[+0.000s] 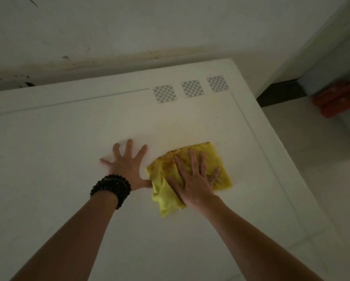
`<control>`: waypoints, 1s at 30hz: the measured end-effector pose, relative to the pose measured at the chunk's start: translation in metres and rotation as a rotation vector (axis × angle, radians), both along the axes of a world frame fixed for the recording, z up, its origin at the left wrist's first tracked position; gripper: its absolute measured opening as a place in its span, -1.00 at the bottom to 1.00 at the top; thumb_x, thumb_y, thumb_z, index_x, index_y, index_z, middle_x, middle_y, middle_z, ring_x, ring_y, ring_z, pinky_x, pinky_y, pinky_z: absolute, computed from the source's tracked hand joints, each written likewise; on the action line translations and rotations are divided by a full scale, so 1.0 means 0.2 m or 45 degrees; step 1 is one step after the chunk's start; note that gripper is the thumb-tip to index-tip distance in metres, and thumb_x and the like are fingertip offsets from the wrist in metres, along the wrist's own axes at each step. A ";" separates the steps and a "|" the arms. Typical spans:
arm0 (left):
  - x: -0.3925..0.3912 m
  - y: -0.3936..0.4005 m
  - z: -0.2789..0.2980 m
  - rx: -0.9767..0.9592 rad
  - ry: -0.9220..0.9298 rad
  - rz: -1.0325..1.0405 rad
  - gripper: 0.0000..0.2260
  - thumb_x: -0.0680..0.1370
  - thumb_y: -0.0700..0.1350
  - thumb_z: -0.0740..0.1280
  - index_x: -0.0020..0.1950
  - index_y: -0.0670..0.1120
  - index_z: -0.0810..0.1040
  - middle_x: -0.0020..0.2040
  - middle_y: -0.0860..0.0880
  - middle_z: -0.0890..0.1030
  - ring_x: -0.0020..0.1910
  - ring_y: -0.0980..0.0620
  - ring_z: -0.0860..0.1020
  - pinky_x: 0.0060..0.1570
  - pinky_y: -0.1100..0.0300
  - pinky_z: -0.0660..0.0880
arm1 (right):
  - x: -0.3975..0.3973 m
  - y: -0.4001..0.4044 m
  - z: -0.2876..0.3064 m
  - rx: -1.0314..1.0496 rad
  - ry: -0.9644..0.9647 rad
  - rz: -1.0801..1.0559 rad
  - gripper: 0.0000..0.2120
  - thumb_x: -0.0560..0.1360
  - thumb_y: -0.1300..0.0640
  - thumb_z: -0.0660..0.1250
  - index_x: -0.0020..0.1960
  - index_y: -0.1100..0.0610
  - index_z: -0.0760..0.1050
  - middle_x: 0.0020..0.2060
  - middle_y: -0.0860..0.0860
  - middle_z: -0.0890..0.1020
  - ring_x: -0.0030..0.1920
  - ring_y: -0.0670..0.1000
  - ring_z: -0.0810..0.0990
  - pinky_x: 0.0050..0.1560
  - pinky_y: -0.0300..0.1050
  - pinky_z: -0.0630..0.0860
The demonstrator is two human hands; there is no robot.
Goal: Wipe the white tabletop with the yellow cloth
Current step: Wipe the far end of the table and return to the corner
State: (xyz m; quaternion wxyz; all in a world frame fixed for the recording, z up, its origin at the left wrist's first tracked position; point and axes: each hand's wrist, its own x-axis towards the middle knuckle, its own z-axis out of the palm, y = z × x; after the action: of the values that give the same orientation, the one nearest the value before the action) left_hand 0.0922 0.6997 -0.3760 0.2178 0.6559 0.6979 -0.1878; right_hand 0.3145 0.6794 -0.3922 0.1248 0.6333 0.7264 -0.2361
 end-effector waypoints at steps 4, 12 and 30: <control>0.02 0.03 0.01 -0.040 -0.012 0.027 0.14 0.09 0.60 0.27 0.50 0.28 -0.22 0.55 -0.01 -0.26 0.48 -0.29 -0.19 0.25 -0.50 0.14 | -0.08 0.25 -0.01 0.030 0.008 -0.026 -0.27 0.47 -0.55 -0.11 0.53 -0.40 -0.30 0.58 -0.08 -0.39 0.54 0.19 -0.48 0.33 0.61 -0.34; 0.03 0.06 0.03 -0.077 0.016 0.055 0.15 0.04 0.54 0.37 0.48 0.27 -0.13 0.55 -0.01 -0.17 0.46 -0.30 -0.13 0.21 -0.51 0.18 | -0.19 0.52 -0.04 0.034 0.019 -0.002 -0.27 0.48 -0.54 -0.13 0.55 -0.37 -0.30 0.58 -0.08 -0.40 0.54 0.20 -0.48 0.33 0.61 -0.36; 0.04 0.06 0.05 -0.066 0.024 0.065 0.13 0.09 0.51 0.39 0.48 0.20 -0.10 0.53 -0.04 -0.17 0.46 -0.30 -0.12 0.24 -0.46 0.20 | -0.14 0.37 -0.05 0.055 0.027 0.011 -0.30 0.48 -0.53 -0.17 0.54 -0.39 -0.32 0.59 -0.07 -0.38 0.54 0.19 -0.47 0.32 0.60 -0.38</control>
State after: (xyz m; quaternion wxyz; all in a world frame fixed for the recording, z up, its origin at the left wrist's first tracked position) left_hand 0.1004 0.7120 -0.3665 0.2330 0.6304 0.7112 -0.2064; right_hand 0.2869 0.7536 -0.4022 0.1043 0.6303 0.7352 -0.2265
